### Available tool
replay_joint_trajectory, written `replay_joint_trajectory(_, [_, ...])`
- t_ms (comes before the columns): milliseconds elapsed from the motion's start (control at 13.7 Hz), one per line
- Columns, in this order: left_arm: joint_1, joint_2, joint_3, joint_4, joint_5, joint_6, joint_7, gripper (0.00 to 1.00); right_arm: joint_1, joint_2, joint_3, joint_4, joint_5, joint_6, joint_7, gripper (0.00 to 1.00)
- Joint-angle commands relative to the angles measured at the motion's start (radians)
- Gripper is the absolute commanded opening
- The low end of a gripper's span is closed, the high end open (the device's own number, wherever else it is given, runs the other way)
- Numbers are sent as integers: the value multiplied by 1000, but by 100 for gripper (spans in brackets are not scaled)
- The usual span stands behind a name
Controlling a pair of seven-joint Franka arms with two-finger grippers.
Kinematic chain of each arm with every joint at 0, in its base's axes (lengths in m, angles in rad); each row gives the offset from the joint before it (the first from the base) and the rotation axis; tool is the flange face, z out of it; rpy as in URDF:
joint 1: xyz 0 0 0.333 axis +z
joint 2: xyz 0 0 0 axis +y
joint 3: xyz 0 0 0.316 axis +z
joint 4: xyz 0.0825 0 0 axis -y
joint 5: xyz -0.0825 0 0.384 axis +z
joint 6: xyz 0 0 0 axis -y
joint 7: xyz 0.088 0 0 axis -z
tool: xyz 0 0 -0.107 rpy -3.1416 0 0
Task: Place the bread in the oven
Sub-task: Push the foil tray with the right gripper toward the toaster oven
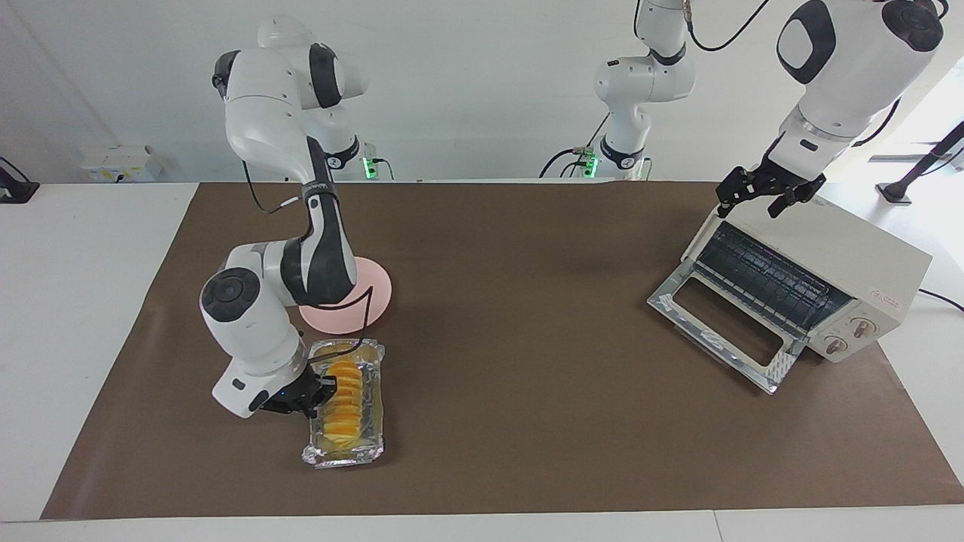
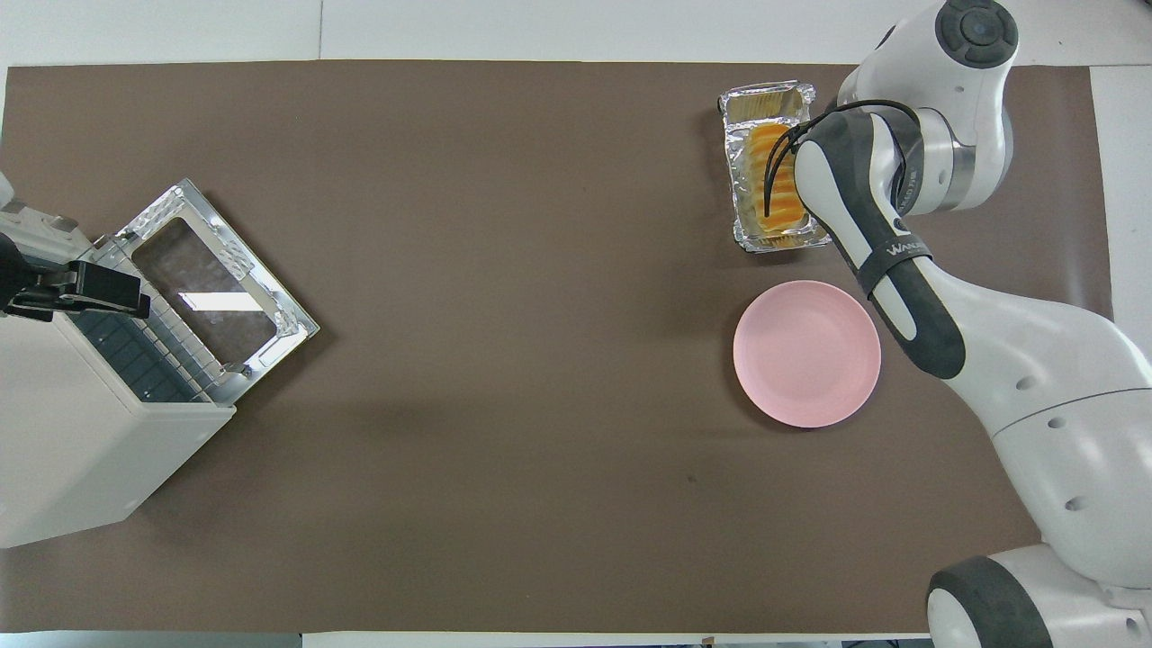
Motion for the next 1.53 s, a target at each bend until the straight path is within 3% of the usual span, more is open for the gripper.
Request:
replay_joint_trajectory(0, [-1, -18, 7, -11, -14, 2, 11, 100, 55, -48, 15, 10, 38, -80, 119, 0])
replay_joint_trajectory(146, [-1, -18, 7, -11, -14, 2, 11, 100, 156, -48, 5, 29, 38, -119, 267, 0])
replay_joint_trajectory(292, [-1, -18, 7, -11, -14, 2, 11, 100, 219, -48, 18, 32, 44, -70, 409, 0])
replay_joint_trajectory(730, [-1, -18, 7, -11, -14, 2, 11, 100, 399, -48, 29, -65, 74, 103, 470, 0])
replay_joint_trajectory(1022, [-1, -18, 7, -11, -14, 1, 9, 100, 430, -53, 31, -134, 77, 189, 471, 0])
replay_joint_trajectory(1387, [-15, -21, 2, -10, -14, -15, 6, 100, 431, -94, 31, -296, 75, 356, 471, 0])
replay_joint_trajectory(1460, [-15, -29, -4, -16, -14, -13, 1, 100, 433, -96, 31, -303, 75, 357, 471, 85])
